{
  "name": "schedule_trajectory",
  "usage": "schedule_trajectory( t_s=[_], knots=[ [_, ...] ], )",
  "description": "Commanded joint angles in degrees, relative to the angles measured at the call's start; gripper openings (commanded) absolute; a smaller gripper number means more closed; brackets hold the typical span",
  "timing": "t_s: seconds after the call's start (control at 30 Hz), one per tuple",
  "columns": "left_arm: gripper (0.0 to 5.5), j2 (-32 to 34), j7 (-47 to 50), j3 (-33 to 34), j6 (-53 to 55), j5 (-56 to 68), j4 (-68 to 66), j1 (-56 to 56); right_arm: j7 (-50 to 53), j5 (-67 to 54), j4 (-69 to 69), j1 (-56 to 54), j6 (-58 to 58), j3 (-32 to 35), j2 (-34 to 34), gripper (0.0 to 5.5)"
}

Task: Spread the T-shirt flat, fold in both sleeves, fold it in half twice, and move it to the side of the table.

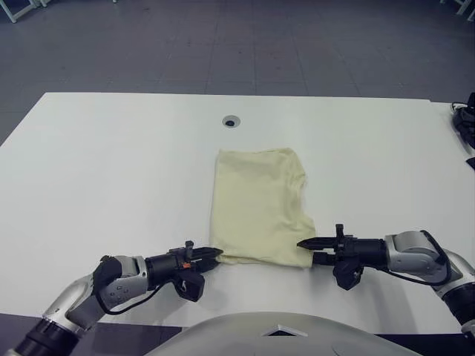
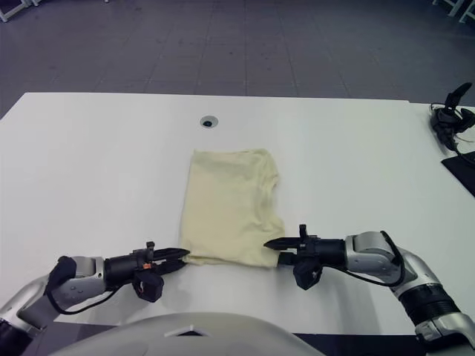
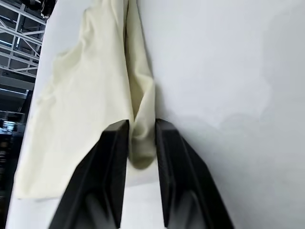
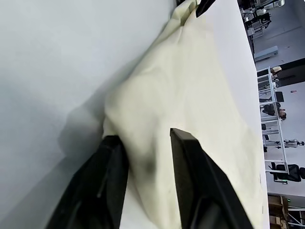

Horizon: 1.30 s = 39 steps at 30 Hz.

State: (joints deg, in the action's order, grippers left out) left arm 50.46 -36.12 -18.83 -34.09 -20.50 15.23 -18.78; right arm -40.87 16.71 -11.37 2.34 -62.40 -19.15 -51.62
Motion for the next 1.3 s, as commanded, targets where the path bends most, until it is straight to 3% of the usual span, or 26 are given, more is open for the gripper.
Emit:
schedule_trajectory(
  t_s=[0.03, 0.2, 0.43, 0.57, 0.97, 1.3],
  knots=[
    [0.25, 1.8, -5.8, -0.9, 6.3, 5.8, 2.3, -2.7, -4.8, -4.0, 1.3, 1.9, 4.3, -4.4, -2.3, 0.74],
    [0.0, 2.4, -9.9, 0.1, 11.7, 11.8, 4.1, -3.8, -13.0, -19.3, 6.3, 4.2, 15.4, -7.7, -5.5, 0.01],
    [0.0, 1.7, -9.4, 2.3, 11.7, 12.2, 2.8, -2.4, -18.0, -23.4, 6.2, 4.2, 20.6, -6.5, -5.3, 0.01],
    [0.61, 0.1, -5.2, 4.5, 7.0, 8.3, 2.8, -1.0, -18.3, -23.1, 6.7, 4.6, 20.9, -5.7, -4.5, 0.0],
    [2.53, 2.7, -4.7, 6.9, 1.9, 4.7, 3.5, -4.6, -19.2, -22.5, 7.2, 5.0, 21.6, -4.3, -3.9, 0.0],
    [4.07, -0.7, 1.9, 8.0, -4.1, -1.4, -0.8, 0.0, -20.7, -22.1, 7.0, 4.9, 22.3, -3.8, -3.2, 0.0]
  ],
)
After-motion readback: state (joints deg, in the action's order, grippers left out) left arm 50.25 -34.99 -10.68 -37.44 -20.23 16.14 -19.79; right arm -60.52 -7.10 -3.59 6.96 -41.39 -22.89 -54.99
